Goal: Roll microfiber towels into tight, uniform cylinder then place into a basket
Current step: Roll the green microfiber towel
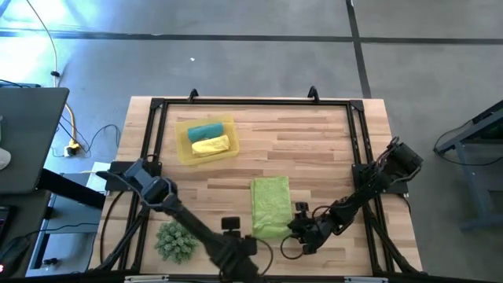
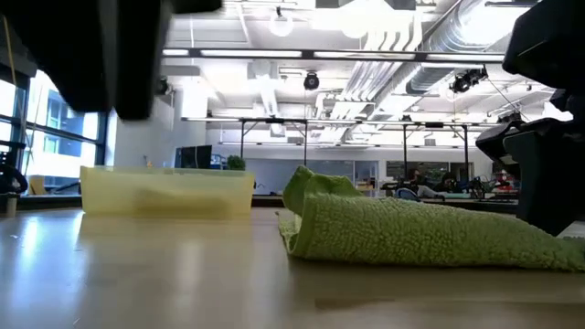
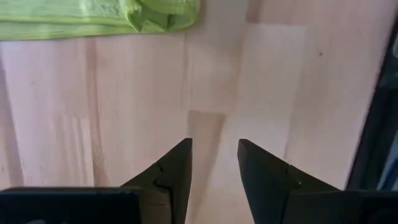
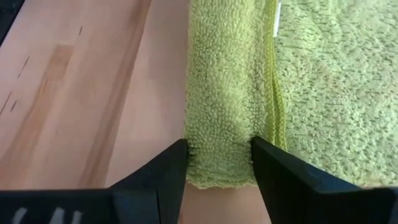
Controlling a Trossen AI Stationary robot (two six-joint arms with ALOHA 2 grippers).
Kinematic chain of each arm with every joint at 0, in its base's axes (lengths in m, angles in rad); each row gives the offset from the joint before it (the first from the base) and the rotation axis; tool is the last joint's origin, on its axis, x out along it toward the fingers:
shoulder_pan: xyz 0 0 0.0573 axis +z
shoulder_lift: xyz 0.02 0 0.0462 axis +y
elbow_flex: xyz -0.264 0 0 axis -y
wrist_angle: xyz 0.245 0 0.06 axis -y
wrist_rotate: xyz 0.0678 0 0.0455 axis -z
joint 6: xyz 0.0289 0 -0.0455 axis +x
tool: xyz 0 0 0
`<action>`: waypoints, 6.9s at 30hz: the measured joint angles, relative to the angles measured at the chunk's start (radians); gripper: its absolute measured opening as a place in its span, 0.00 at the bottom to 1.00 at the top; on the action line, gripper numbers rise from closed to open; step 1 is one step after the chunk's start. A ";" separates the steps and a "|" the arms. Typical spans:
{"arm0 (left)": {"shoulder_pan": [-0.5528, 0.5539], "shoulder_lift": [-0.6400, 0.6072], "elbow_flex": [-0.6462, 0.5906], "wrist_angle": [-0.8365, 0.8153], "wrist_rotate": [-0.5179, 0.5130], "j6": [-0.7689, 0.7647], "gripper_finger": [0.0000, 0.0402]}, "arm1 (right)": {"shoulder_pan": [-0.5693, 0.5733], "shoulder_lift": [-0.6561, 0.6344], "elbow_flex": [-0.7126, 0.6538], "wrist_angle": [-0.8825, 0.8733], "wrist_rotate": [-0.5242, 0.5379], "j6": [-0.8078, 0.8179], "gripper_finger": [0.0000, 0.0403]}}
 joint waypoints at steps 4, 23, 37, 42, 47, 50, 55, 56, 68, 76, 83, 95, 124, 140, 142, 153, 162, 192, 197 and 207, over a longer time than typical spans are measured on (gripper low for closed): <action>-0.048 -0.051 0.000 -0.059 -0.108 -0.068 0.29 | -0.008 0.001 -0.001 0.002 0.038 0.072 0.43; 0.220 -0.940 -0.797 0.140 -0.417 0.301 0.22 | -0.128 0.001 -0.002 0.016 0.034 0.128 0.43; 0.393 -1.203 -1.493 1.481 0.069 0.438 0.25 | -0.167 0.001 -0.003 0.040 0.053 0.163 0.43; 0.322 -1.060 -1.497 1.652 0.076 0.480 0.33 | -0.168 0.002 -0.003 0.050 0.062 0.118 0.43; 0.273 -0.901 -1.498 1.805 0.046 0.483 0.37 | -0.168 0.002 -0.003 0.072 0.075 0.103 0.43; 0.247 -0.809 -1.498 1.899 0.008 0.483 0.38 | -0.168 0.003 -0.003 0.084 0.079 0.101 0.43; 0.218 -0.675 -1.497 2.017 -0.041 0.483 0.37 | -0.168 0.003 -0.003 0.085 0.082 0.102 0.43; 0.215 -0.649 -1.495 2.030 -0.042 0.483 0.37 | -0.168 0.003 -0.003 0.085 0.082 0.104 0.43; 0.191 -0.455 -1.396 2.006 -0.157 0.777 0.38 | -0.169 0.002 -0.003 0.090 0.086 0.140 0.43; 0.259 -0.455 -1.395 1.882 -0.151 0.775 0.38 | -0.169 0.002 -0.002 0.090 0.088 0.179 0.43; 0.294 -0.457 -1.392 1.792 -0.046 0.669 0.38 | -0.169 0.001 -0.002 0.090 0.088 0.174 0.43; 0.298 -0.458 -1.393 1.788 -0.029 0.365 0.28 | -0.166 0.001 -0.002 0.085 0.090 0.102 0.39; 0.335 -0.497 -1.397 1.848 0.320 -0.231 0.01 | -0.252 0.003 -0.003 0.245 -0.426 0.442 0.01; 0.313 -0.495 -1.394 1.789 0.207 -0.245 0.07 | -0.257 -0.004 0.003 0.104 -0.280 0.544 0.01; 0.297 -0.494 -1.396 1.782 0.177 -0.153 0.11 | -0.257 -0.004 0.002 0.103 -0.279 0.537 0.01; 0.317 -0.604 -1.397 1.592 0.133 0.300 0.31 | -0.258 -0.002 0.001 0.103 -0.282 0.537 0.01; 0.204 -0.714 -1.394 1.653 0.132 0.602 0.32 | -0.260 -0.001 -0.002 0.111 -0.281 0.519 0.01; 0.208 -0.439 -1.297 1.674 -0.188 1.023 0.42 | -0.266 0.001 -0.002 0.151 -0.267 0.518 0.01; 0.253 -0.443 -1.295 1.644 -0.055 0.867 0.42 | -0.266 0.001 -0.002 0.151 -0.270 0.510 0.01; 0.297 -0.443 -1.291 1.555 0.143 0.560 0.38 | -0.269 -0.031 -0.005 0.145 -0.281 0.331 0.15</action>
